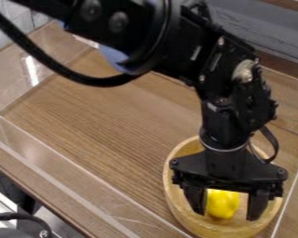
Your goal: Remove the lemon from inside the brown bowl and put it on the table
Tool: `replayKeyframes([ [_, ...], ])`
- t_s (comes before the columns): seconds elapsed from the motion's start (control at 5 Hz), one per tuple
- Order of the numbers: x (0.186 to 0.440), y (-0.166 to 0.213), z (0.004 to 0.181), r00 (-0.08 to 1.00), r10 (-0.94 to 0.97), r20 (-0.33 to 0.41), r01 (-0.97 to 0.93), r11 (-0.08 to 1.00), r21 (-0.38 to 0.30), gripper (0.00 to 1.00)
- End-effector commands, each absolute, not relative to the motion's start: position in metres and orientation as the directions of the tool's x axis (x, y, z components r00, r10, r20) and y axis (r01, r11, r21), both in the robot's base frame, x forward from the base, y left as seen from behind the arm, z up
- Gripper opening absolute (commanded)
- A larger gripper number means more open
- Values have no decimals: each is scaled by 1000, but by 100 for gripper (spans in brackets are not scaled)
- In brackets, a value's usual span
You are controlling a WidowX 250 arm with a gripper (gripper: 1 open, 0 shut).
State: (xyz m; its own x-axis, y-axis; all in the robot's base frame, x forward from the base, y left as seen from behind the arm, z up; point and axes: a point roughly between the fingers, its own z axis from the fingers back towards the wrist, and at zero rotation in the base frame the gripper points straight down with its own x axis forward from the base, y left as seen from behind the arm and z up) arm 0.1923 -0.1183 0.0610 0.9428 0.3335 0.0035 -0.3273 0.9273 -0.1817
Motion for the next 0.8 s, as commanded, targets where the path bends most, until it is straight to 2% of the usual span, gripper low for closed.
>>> replayKeyframes([
  [0.0, 199, -118, 65, 937, 349, 24, -338, 921, -194, 100],
  [0.6, 203, -116, 63, 927, 374, 21, -364, 913, -185, 100],
])
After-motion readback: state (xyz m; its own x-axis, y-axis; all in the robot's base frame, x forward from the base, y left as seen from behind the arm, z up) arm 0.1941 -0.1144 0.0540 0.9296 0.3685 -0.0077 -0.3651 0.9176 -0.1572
